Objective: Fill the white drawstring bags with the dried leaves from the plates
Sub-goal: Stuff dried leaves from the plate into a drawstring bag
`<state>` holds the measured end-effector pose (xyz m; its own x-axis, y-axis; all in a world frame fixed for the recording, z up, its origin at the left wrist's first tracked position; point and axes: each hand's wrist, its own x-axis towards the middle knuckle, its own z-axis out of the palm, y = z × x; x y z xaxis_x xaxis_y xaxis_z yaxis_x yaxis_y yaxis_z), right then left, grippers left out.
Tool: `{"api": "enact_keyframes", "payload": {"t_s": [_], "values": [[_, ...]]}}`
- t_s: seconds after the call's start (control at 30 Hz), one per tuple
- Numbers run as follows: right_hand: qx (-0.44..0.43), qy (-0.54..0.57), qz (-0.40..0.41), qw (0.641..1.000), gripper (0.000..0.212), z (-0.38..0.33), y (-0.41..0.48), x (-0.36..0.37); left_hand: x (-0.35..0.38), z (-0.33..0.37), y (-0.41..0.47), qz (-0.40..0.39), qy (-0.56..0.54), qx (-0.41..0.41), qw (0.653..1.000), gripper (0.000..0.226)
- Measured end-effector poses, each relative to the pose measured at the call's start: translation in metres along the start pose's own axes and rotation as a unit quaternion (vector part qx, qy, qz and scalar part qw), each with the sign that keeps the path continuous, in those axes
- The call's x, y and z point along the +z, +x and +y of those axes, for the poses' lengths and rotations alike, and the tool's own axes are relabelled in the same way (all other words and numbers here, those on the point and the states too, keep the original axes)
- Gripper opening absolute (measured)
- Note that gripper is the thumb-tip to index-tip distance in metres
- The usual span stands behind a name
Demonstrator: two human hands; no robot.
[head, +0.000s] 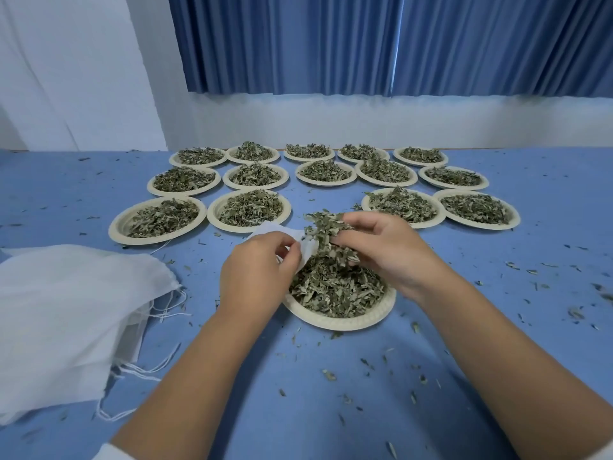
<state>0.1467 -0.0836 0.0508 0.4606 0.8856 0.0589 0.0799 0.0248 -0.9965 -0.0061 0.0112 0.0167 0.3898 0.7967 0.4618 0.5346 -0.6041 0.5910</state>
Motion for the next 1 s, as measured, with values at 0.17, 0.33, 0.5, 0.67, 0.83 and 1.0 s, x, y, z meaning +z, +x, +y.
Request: {"api": "enact_keyframes", "payload": {"t_s": [0.17, 0.33, 0.5, 0.67, 0.83, 1.0], "values": [[0.024, 0.014, -0.014, 1.0, 0.018, 0.007, 0.001, 0.008, 0.001, 0.005, -0.003, -0.019, -0.051, -0.025, 0.998, 0.011], [-0.056, -0.212, 0.057, 0.974, 0.02, 0.015, 0.003, 0.004, -0.001, 0.006, -0.004, -0.02, -0.116, -0.06, 0.991, 0.011], [-0.122, -0.384, 0.047, 0.914, 0.018, 0.022, 0.002, 0.008, 0.0, 0.009, -0.006, -0.026, -0.143, -0.059, 0.988, 0.01], [-0.139, -0.401, 0.026, 0.905, 0.025, 0.021, 0.0, 0.011, 0.003, 0.01, -0.009, -0.059, -0.103, -0.042, 0.992, 0.011], [-0.089, -0.25, 0.005, 0.964, 0.021, 0.012, 0.0, 0.01, 0.003, 0.01, -0.009, -0.05, -0.093, -0.046, 0.993, 0.011], [-0.11, -0.215, 0.038, 0.97, 0.025, 0.013, -0.001, 0.011, 0.002, 0.011, -0.01, -0.049, -0.082, -0.03, 0.995, 0.01]]}}
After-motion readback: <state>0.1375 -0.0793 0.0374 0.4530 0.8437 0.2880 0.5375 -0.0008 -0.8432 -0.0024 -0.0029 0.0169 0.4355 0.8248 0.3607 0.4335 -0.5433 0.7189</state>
